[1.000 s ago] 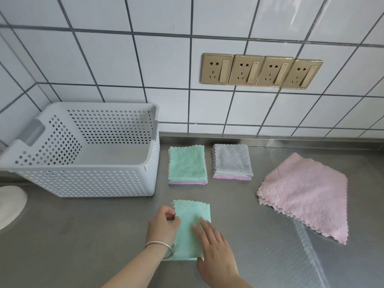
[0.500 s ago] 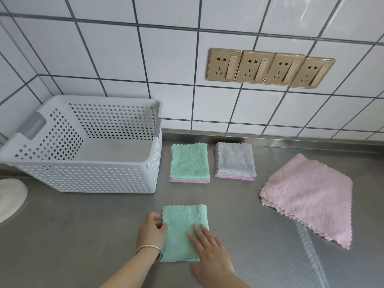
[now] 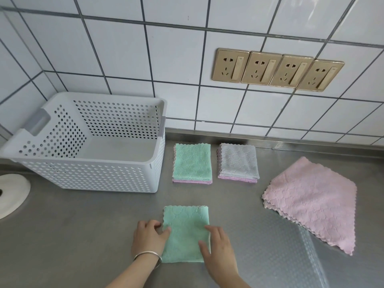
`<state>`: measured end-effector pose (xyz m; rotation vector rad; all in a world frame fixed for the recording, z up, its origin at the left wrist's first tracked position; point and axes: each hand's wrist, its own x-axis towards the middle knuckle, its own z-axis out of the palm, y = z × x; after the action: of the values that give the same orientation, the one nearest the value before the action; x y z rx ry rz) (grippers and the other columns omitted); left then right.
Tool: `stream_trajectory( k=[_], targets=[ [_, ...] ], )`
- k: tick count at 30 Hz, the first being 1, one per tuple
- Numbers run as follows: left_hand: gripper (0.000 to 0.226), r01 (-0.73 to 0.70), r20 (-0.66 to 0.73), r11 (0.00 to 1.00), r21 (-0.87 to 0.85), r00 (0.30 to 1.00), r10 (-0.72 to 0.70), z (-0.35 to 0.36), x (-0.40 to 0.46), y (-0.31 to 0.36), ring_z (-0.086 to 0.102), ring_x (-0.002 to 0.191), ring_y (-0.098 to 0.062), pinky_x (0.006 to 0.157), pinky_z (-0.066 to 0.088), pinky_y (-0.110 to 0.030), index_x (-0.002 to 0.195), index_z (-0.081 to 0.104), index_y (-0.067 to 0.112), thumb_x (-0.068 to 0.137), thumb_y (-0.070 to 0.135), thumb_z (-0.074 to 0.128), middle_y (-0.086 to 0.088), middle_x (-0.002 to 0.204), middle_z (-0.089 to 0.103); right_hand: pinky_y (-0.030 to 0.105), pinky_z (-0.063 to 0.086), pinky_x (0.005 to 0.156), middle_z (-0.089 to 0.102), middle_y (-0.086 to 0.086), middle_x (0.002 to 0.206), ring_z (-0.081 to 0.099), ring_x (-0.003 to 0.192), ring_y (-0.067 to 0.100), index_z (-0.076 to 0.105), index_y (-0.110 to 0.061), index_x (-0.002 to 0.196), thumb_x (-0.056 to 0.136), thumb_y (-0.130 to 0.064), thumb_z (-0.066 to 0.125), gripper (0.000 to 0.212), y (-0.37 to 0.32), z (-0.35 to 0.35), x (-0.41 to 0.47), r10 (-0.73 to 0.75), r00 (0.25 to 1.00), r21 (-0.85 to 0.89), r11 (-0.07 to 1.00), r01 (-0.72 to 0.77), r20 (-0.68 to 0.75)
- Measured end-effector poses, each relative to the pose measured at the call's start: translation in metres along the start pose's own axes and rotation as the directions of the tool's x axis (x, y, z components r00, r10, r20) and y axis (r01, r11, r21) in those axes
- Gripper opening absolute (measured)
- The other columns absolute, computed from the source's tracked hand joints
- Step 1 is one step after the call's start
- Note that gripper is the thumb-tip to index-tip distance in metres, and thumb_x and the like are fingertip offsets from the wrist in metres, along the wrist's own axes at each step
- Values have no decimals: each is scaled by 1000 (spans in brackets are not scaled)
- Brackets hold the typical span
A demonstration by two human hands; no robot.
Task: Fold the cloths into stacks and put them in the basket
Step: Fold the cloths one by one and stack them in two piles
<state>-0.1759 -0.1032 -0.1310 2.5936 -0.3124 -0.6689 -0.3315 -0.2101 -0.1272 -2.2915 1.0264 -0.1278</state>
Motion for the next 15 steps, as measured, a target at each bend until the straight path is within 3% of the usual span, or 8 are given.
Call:
stream_trajectory(
  k=[3, 6, 8, 11, 15],
  targets=[
    [40, -29, 24, 987, 156, 999, 26, 2, -7, 3, 43, 115, -21, 89, 42, -28, 103, 63, 29, 74, 57, 60, 0, 118, 45, 18, 41, 76, 52, -6, 120, 52, 102, 9, 45, -20, 126, 88, -25, 53, 40, -2, -1, 7, 291, 951, 199, 931, -307, 108],
    [32, -46, 74, 985, 167, 997, 34, 2, -11, 8, 45, 111, -20, 86, 41, -28, 100, 62, 29, 80, 52, 56, 0, 115, 50, 15, 41, 60, 59, -10, 106, 57, 91, 10, 45, -20, 126, 84, -12, 51, 43, -4, 2, 10, 395, 892, 289, 847, -447, 221],
    [19, -37, 85, 997, 69, 996, 31, 1, -14, 12, 52, 95, -21, 76, 42, -28, 89, 53, 26, 84, 45, 55, 0, 100, 56, 14, 41, 56, 59, -12, 98, 58, 85, 8, 44, -21, 126, 83, -11, 51, 45, -4, 1, 10, 412, 875, 318, 818, -479, 255],
    [19, -3, 73, 983, -184, 997, 17, 0, -16, 21, 51, 74, -25, 65, 38, -30, 80, 44, 20, 88, 33, 56, 0, 73, 54, 14, 40, 55, 59, -14, 92, 56, 79, 2, 45, -23, 124, 84, -11, 53, 43, -6, -9, 14, 402, 883, 375, 801, -467, 241],
    [17, 2, 20, 892, -453, 1000, 8, -14, -8, 54, 52, 77, -26, 66, 33, -29, 85, 47, 14, 86, 24, 61, -2, 76, 55, 15, 40, 55, 55, -7, 90, 54, 76, 3, 45, -22, 122, 87, -10, 54, 38, -12, -31, 35, 369, 911, 508, 757, -410, 185]
  ],
)
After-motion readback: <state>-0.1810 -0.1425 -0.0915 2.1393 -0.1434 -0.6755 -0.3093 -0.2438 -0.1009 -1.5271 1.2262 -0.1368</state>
